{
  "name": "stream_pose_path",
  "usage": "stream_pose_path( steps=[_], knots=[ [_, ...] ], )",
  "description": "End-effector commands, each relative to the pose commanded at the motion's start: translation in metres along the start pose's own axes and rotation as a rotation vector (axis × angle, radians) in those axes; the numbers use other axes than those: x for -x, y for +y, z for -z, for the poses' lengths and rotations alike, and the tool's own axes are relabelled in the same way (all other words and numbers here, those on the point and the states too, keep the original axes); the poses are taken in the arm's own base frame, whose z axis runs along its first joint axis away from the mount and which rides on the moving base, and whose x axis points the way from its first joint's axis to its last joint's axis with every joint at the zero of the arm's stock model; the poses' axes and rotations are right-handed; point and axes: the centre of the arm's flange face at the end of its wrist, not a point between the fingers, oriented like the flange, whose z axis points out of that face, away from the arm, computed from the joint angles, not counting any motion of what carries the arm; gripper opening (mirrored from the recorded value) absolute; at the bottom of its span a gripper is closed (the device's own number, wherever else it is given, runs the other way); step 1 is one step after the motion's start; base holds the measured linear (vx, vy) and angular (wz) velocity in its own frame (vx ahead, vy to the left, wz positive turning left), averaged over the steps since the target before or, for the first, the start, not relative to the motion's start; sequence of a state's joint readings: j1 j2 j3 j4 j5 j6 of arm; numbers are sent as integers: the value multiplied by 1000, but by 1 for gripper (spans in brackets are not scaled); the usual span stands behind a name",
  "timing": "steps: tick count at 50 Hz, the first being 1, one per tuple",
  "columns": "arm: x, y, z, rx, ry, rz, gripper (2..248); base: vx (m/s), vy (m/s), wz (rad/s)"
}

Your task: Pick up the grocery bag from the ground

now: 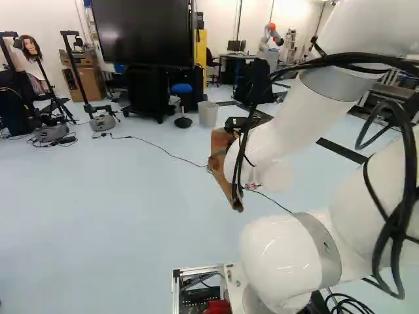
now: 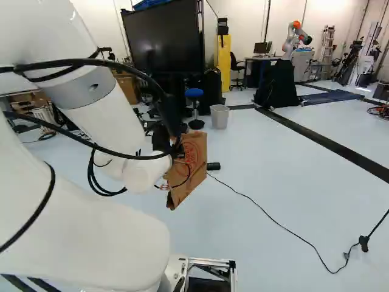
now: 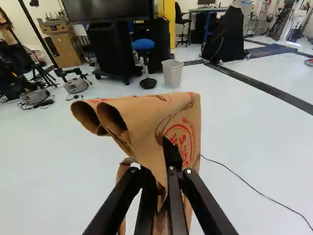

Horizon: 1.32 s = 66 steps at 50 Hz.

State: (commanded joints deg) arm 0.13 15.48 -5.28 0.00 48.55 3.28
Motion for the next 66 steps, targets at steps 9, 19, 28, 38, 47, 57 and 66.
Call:
stream_pose_path(
  steps=[9, 19, 28, 38, 47, 57, 66],
  knots=[
    [-1, 0, 1, 0, 14, 27, 24, 0, 0, 0],
    [-2, 0, 2, 1, 25, 47, 24, 0, 0, 0],
    [-2, 0, 2, 1, 29, 56, 24, 0, 0, 0],
    [-2, 0, 2, 1, 29, 56, 24, 0, 0, 0],
    [-2, 0, 2, 1, 29, 56, 24, 0, 0, 0],
    [-2, 0, 2, 1, 29, 56, 24, 0, 0, 0],
    [-2, 0, 2, 1, 29, 56, 24, 0, 0, 0]
  ],
)
